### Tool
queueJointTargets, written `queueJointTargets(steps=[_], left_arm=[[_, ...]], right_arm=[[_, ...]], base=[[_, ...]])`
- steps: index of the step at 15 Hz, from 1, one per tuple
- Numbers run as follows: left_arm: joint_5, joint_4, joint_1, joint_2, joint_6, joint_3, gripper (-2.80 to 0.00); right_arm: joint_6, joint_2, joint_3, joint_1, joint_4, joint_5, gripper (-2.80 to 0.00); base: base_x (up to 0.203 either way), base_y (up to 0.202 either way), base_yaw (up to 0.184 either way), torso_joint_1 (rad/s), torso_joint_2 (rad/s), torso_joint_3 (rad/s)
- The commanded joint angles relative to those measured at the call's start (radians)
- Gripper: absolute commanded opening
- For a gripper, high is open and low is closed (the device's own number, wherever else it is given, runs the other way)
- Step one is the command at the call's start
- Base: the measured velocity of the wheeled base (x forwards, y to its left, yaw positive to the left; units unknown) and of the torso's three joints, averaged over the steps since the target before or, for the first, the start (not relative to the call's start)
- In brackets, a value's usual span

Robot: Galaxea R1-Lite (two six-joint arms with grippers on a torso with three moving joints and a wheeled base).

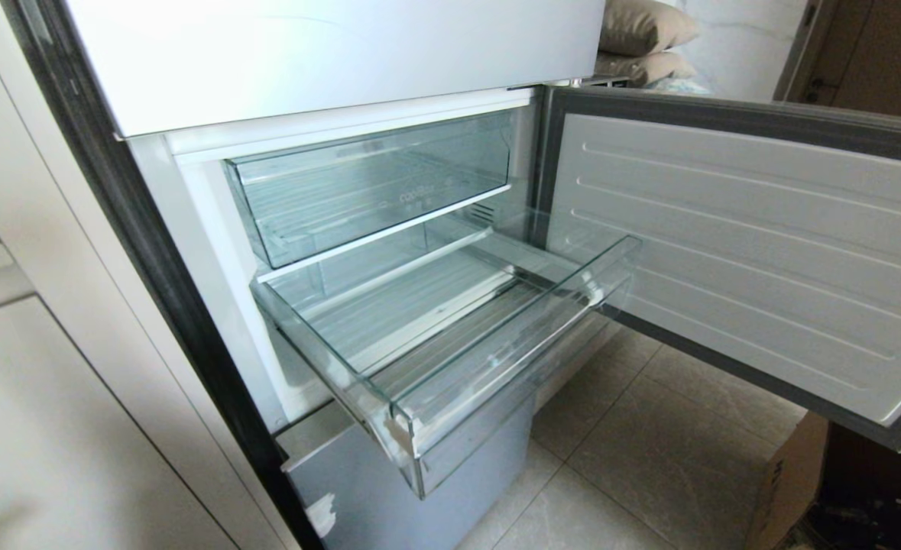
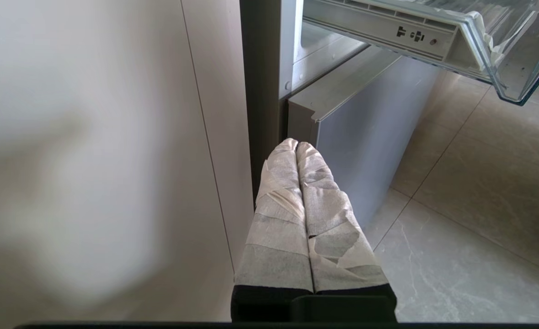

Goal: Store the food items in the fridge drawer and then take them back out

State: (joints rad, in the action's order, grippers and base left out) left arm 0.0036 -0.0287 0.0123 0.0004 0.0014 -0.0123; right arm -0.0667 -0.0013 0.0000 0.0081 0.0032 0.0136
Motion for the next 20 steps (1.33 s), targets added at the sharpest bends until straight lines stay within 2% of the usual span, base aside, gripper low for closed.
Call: queueJointTargets(steps=[1,4,16,20], left_arm=[[0.001,0.000,0.000,0.000,0.000,0.000,-2.80],[0.001,0.000,0.000,0.000,0.000,0.000,-2.80],[0.001,0.000,0.000,0.000,0.000,0.000,-2.80],[0.000,0.000,0.000,0.000,-0.001,0.000,-2.80]], right_arm=[[0.011,0.002,0.002,0.000,0.000,-0.001,-2.80],[0.024,0.001,0.002,0.000,0.000,-0.004,-2.80],[0.026,0.002,0.000,0.000,-0.001,-0.001,-2.80],[0.016,0.003,-0.010,0.000,-0.020,0.002,-2.80]], base=[[0.000,0.000,0.000,0.000,0.00,0.000],[0.003,-0.005,0.068,0.000,0.00,0.005],[0.001,-0.008,0.174,0.001,0.00,0.003],[0.001,-0.002,0.053,0.000,0.00,0.000]])
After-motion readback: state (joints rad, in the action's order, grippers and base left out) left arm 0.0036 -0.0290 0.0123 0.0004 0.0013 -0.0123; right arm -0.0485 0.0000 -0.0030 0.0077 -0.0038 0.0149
